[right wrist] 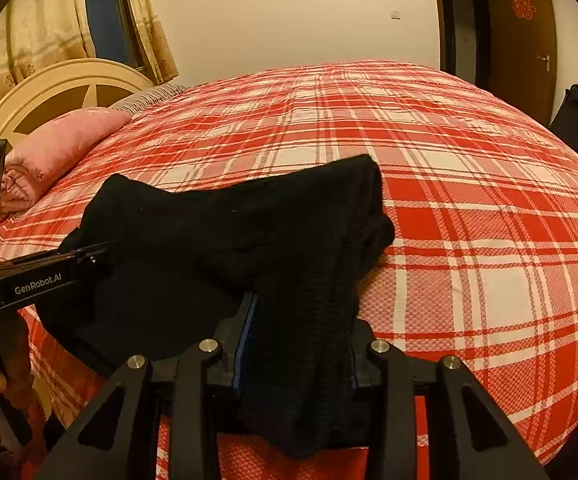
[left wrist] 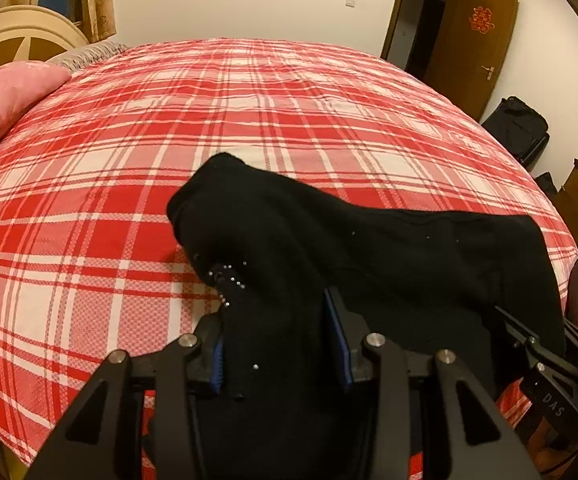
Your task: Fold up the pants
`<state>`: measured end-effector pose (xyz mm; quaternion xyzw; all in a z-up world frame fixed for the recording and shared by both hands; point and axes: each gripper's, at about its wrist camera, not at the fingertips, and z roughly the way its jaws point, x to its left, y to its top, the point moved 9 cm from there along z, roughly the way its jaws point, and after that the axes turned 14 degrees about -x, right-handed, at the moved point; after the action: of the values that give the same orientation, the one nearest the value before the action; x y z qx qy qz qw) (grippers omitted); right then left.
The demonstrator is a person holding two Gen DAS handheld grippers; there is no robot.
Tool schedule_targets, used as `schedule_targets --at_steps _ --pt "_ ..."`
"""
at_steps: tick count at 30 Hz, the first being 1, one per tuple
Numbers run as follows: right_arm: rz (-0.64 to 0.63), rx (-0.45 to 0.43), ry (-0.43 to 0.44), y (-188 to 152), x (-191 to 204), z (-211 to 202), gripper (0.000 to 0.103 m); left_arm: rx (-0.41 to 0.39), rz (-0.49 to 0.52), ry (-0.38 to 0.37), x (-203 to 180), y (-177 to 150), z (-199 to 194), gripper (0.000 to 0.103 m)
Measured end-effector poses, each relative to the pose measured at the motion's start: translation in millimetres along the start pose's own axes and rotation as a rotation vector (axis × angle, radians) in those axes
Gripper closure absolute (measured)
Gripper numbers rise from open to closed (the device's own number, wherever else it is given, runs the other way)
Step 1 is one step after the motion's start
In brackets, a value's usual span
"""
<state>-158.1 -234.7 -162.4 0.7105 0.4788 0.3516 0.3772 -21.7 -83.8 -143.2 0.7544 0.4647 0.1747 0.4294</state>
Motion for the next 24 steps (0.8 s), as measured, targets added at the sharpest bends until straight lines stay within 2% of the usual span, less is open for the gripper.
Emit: schedule_targets --at_steps 10,14,18,21,24 --pt "0.039 0.008 0.016 -1.3 -4.0 -1.3 0.066 0.002 -0.005 0.012 0.3 -1.8 0.3 0.056" --pt "0.08 0.024 0.042 -1.6 -6.9 -1.0 0.066 0.012 -0.034 0.006 3.9 -3.6 1.4 0.046" --pt "0.134 0.031 0.065 -4.1 -11.9 1.1 0.064 0.027 -0.06 -0.002 4.9 -6.7 2.8 0.04" --pt "0.165 0.036 0.079 -5.3 -14.2 3.1 0.061 0.05 -0.082 -0.008 7.9 -10.0 4.7 0.028" --pt "0.189 0.04 0.093 -6.6 -14.8 3.8 0.061 0.053 -0.153 -0.067 13.6 -11.7 4.2 0.027"
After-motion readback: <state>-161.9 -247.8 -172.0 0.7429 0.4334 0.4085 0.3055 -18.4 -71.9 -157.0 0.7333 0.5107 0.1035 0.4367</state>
